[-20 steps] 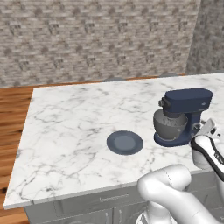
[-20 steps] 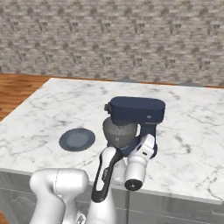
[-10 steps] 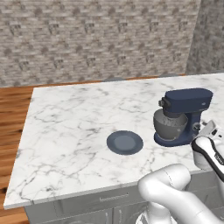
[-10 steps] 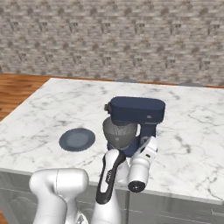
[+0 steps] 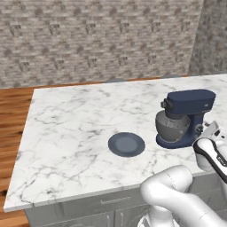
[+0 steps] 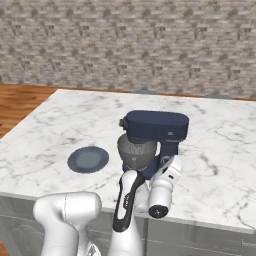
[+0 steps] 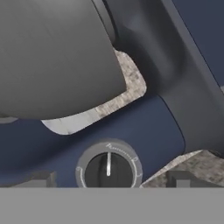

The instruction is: Add butter and sugar cubes to the stand mixer bowl and then turn on the stand mixer to begin making frosting.

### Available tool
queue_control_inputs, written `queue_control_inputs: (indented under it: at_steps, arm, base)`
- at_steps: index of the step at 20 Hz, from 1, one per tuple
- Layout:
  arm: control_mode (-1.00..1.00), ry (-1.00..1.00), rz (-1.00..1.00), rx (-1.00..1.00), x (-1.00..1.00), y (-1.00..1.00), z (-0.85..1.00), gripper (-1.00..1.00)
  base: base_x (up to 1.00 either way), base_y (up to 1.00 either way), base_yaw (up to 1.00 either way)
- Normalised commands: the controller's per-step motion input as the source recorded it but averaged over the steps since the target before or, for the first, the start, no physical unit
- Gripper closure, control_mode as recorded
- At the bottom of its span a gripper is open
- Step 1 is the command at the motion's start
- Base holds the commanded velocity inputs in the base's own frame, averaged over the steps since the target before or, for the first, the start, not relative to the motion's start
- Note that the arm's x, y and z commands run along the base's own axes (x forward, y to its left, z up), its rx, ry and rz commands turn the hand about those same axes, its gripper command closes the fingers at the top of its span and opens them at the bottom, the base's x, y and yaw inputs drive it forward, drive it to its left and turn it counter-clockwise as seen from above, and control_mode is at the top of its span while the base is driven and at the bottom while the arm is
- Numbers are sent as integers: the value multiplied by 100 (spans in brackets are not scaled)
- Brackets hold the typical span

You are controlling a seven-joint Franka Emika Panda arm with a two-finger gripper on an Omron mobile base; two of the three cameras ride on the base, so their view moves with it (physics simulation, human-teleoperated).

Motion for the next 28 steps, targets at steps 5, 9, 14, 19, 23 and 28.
queue_control_inputs:
  at_steps: [5,9,14,19,23,28]
  arm:
    - [-100,0,0,0,2,4,-8,-100]
    - [-100,0,0,0,0,0,-11,-100]
    - [-100,0,0,1,3,0,-6,-100]
    - [-100,0,0,0,8,6,0,-100]
    - [-100,0,0,0,12,12,2,-100]
    - [-100,-1,0,0,10,5,3,-100]
  base:
    - [0,0,0]
    - [0,0,0]
    - [0,0,0]
    - [0,0,0]
    - [0,0,0]
    - [0,0,0]
